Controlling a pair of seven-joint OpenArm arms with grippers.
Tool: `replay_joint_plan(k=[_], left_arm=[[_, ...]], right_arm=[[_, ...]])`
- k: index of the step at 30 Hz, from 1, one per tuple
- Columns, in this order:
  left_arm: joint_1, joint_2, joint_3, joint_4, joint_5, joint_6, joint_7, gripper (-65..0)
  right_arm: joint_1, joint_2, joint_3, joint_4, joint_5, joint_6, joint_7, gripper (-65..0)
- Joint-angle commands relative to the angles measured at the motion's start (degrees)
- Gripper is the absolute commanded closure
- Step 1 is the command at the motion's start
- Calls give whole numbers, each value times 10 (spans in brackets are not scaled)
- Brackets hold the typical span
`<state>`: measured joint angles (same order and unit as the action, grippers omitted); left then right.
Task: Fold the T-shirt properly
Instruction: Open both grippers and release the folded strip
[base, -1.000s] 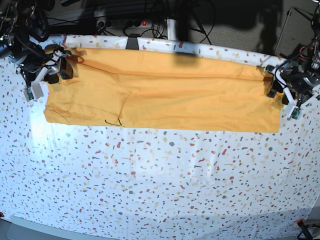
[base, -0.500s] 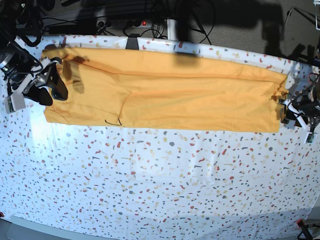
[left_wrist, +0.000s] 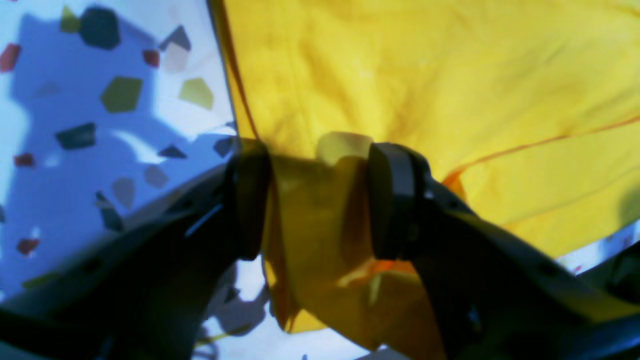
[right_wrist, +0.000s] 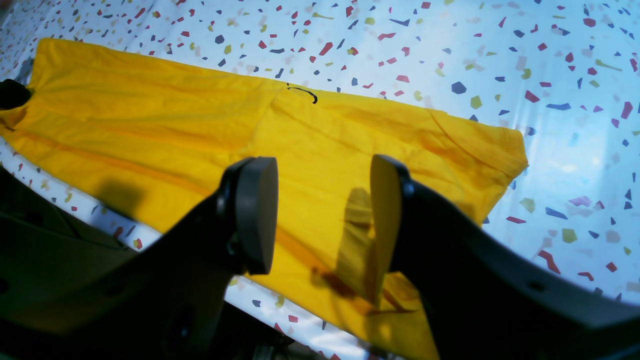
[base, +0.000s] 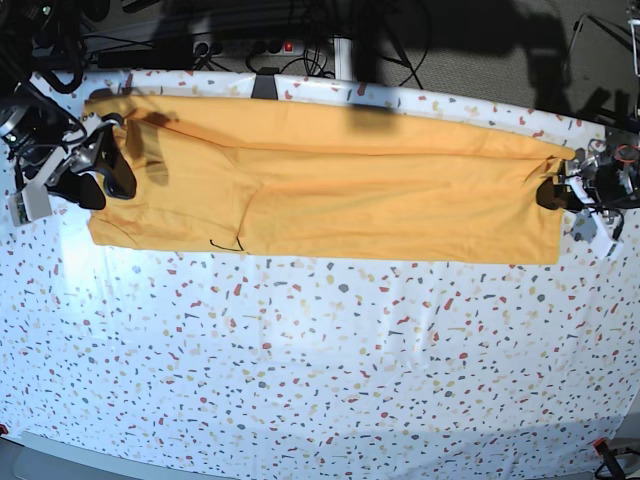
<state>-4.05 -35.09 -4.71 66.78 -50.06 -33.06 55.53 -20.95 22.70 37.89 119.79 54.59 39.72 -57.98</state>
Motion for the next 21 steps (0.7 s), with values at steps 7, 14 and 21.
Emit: replay_joint_plan(k=[7, 14, 21], left_arm=[[-7, -11, -5, -5, -175, -28, 103, -309], [-7, -11, -5, -5, -189, -30, 89, -304], [-7, -11, -5, -5, -176, -30, 74, -30]], right_arm=[[3, 9, 5, 10, 12, 3, 10, -301], [3, 9, 5, 10, 12, 3, 9, -301], [3, 9, 5, 10, 12, 3, 3, -301]])
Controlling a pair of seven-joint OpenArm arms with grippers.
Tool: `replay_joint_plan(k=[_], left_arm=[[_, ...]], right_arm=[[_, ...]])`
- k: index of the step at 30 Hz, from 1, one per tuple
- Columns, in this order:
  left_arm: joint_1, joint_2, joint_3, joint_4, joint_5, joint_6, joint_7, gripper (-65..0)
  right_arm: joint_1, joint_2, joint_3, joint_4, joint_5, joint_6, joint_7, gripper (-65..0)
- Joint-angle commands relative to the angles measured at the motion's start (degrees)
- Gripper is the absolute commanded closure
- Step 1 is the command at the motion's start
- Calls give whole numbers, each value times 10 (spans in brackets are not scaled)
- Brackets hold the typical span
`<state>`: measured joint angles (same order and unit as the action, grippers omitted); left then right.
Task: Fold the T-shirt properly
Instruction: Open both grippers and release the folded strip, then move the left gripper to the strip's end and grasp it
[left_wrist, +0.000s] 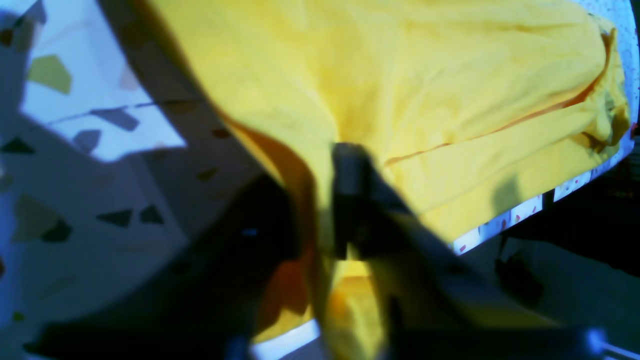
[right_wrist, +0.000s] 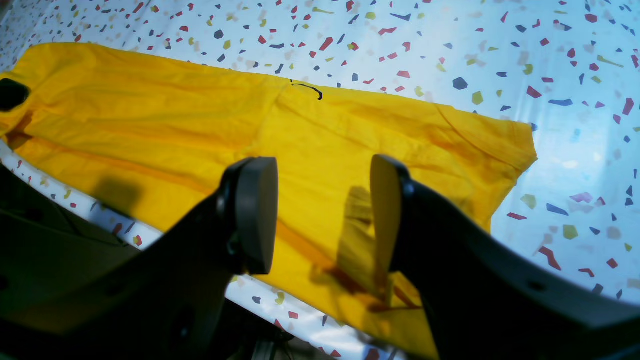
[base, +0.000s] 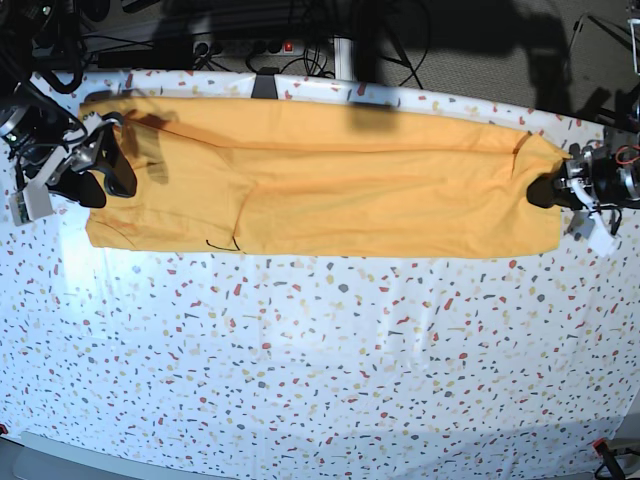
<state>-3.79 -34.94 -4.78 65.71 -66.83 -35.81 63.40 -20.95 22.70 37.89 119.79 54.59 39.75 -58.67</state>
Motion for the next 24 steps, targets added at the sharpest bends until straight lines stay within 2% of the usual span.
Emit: replay_joint_plan(k=[1, 10, 15, 17, 20, 24], left_arm=[[-10, -13, -4, 6, -5, -3, -4, 0], [-13, -13, -4, 17, -7, -3, -12, 0], [-13, -12, -4, 70, -7, -2, 14, 0], [-12, -10, -4, 101, -7, 11, 26, 0], [-9, 4, -4, 153, -7, 21, 52, 0], [-3, 49, -4, 217, 23, 40, 53, 0]], right_arm=[[3, 9, 5, 10, 13, 3, 10, -301], [3, 9, 5, 10, 14, 3, 10, -301], [3, 9, 5, 10, 14, 3, 12, -301], [3, 9, 5, 10, 14, 3, 12, -301], [3, 9, 5, 10, 14, 3, 12, -301], [3, 4, 5, 10, 14, 3, 12, -301]])
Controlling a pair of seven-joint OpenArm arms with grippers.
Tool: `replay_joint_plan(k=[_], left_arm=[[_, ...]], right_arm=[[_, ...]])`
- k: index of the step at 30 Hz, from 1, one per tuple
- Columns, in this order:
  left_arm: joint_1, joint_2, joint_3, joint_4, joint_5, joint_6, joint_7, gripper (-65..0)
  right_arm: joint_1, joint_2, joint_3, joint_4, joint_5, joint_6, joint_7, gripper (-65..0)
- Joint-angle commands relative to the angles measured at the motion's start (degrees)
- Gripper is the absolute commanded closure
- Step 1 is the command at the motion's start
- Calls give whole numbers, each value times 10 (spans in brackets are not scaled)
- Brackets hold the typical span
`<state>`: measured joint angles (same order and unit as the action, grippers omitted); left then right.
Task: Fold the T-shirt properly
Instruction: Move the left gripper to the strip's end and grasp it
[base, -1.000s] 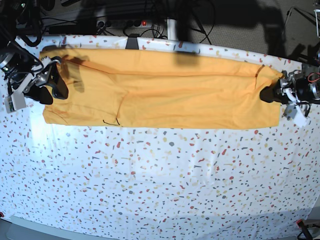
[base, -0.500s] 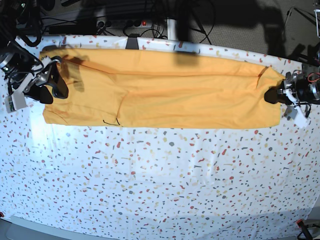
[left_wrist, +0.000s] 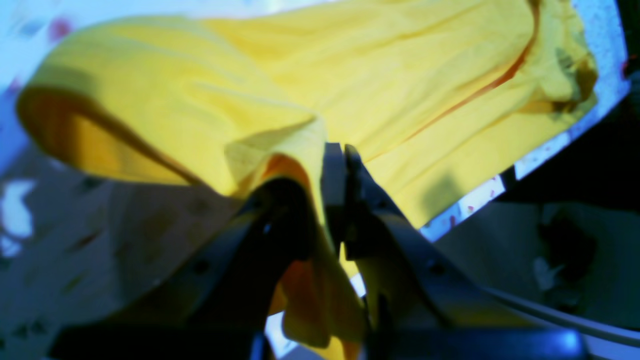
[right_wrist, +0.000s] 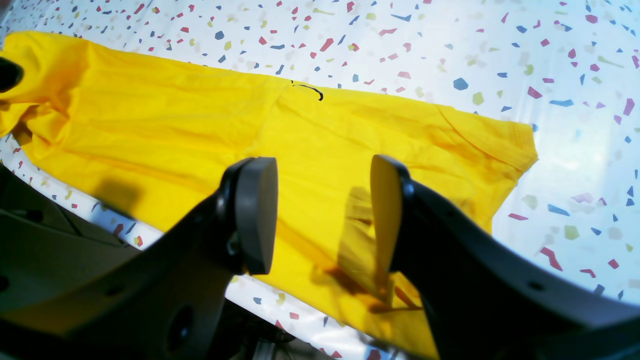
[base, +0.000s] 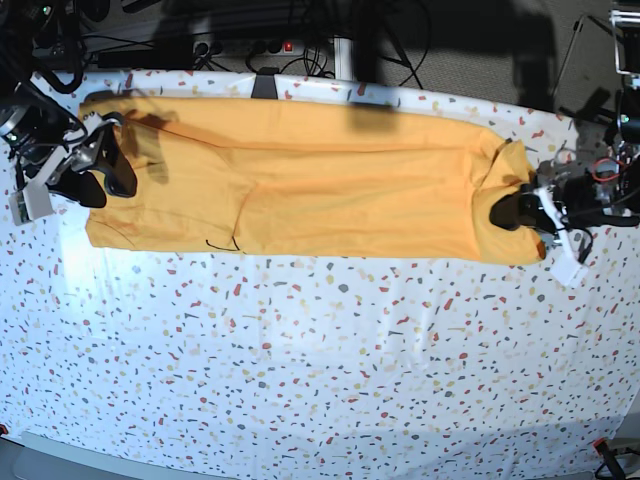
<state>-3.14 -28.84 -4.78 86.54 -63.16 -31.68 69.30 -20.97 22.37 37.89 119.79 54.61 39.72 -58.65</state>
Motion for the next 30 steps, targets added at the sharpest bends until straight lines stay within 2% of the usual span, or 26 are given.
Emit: replay_joint_plan(k=[1, 13, 17, 20, 24, 27, 30], left_arm=[[-6, 2, -4, 23, 0, 5, -13, 0], [3, 177, -1, 62, 63, 13, -62, 0], [3, 223, 39, 62, 99, 13, -63, 0], [3, 242, 95, 62, 131, 12, -71, 0], [3, 242, 161, 62, 169, 20, -116, 0], [3, 242, 186, 62, 205, 50, -154, 0], [3, 242, 191, 62, 227, 51, -156, 0]], right_arm=[[3, 4, 5, 10, 14, 3, 12, -301], [3, -7, 5, 10, 14, 3, 17, -301], [3, -6, 5, 10, 14, 3, 17, -301], [3, -6, 5, 10, 14, 3, 17, -301], [3, -6, 5, 10, 14, 3, 17, -301], [3, -6, 5, 10, 14, 3, 17, -301], [3, -6, 5, 10, 14, 3, 17, -301]])
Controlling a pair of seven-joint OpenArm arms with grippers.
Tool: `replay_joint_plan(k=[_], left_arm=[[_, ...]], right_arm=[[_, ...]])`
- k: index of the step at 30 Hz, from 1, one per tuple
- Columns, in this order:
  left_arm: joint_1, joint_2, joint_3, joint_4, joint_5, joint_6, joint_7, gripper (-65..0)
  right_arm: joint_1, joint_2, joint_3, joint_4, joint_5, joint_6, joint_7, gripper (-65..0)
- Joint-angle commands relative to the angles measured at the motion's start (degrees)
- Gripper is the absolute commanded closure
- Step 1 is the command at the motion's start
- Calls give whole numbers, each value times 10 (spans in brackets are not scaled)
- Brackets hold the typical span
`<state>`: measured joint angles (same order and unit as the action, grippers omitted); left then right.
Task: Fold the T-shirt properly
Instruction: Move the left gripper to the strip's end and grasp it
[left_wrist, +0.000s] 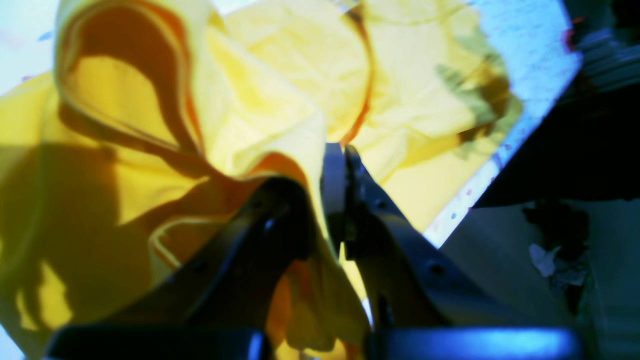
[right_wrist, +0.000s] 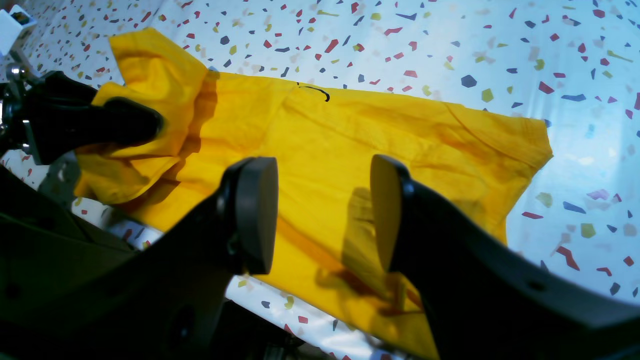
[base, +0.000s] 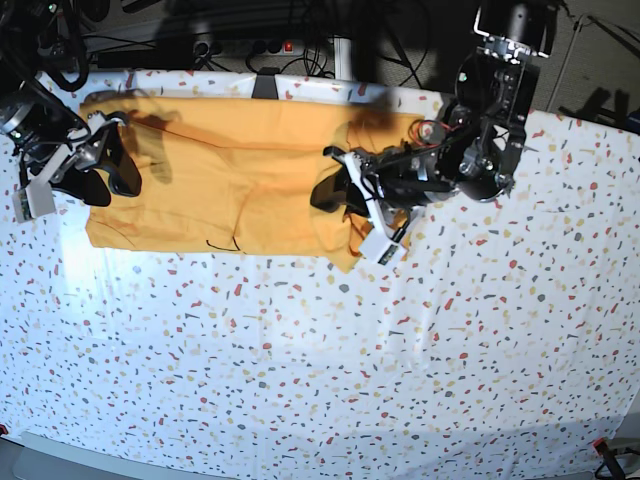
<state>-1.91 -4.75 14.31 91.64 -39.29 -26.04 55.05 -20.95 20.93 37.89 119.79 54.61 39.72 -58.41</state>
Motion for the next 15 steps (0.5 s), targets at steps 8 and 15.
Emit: replay_joint_plan(k=[8, 15], left_arm=[[-10, 2, 0, 11, -78, -5, -13, -104], [-10, 14, 0, 11, -193, -6, -1, -314]], right_arm=[[3, 8, 5, 10, 14, 3, 33, -302], [3, 8, 5, 10, 14, 3, 42, -302]])
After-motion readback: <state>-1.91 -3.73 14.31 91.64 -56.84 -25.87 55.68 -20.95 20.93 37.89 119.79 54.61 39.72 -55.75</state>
